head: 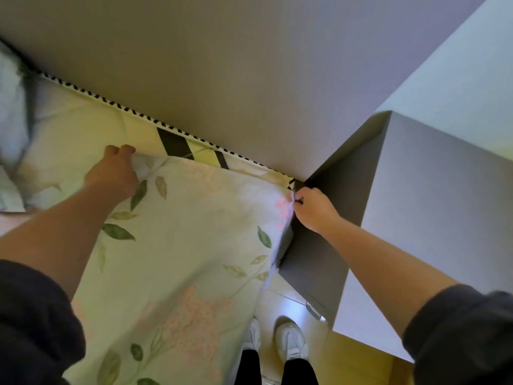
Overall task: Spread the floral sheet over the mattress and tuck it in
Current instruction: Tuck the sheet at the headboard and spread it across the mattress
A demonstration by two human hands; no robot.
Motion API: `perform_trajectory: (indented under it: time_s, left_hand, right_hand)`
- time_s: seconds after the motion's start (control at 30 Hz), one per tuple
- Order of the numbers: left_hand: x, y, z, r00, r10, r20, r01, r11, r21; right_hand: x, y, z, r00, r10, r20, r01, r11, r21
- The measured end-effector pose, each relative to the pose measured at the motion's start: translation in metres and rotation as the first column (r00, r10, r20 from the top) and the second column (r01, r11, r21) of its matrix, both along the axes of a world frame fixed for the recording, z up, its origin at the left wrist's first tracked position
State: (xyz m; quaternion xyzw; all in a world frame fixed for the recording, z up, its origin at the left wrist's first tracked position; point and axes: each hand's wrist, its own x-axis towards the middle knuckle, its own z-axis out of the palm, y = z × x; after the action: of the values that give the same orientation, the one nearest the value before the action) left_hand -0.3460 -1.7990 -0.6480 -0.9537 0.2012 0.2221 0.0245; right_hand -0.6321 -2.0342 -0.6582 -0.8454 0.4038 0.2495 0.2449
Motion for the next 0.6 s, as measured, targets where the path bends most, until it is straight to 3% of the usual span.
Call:
perform_trajectory:
  time_s: [0.13,0.23,0.33,0.43,0.53,0.6]
  left_hand:
    - [0.012,0.026,0.001,0.997,0.079,0.027,-0.081,0.995,0.066]
    - [0.025,0.055,0.001,0.993,0.102,0.056,-0.108,0.988,0.107]
    - [0.036,0.075,0.003,0.991,0.084,0.100,-0.097,0.987,0.129]
    - [0.050,0.083,0.009,0.962,0.255,0.093,-0.248,0.965,-0.086]
    - [0.070,0.081,0.018,0.857,0.515,0.022,-0.476,0.808,-0.347]
    - [0.090,0.072,0.033,0.809,0.586,0.039,-0.504,0.727,-0.466]
  right_hand:
    - [0.000,0.020,0.004,0.997,-0.044,0.066,0.053,0.989,-0.141]
    - [0.016,0.039,0.001,0.978,0.193,0.077,-0.165,0.945,-0.282]
    - [0.043,0.048,-0.005,0.952,0.263,0.153,-0.222,0.944,-0.242]
    - [0.076,0.056,-0.008,0.936,0.255,0.241,-0.207,0.956,-0.209]
    - [0.108,0.064,-0.006,0.936,0.110,0.335,-0.086,0.993,-0.086]
    - [0.130,0.068,-0.003,0.889,-0.002,0.458,0.018,0.999,-0.031]
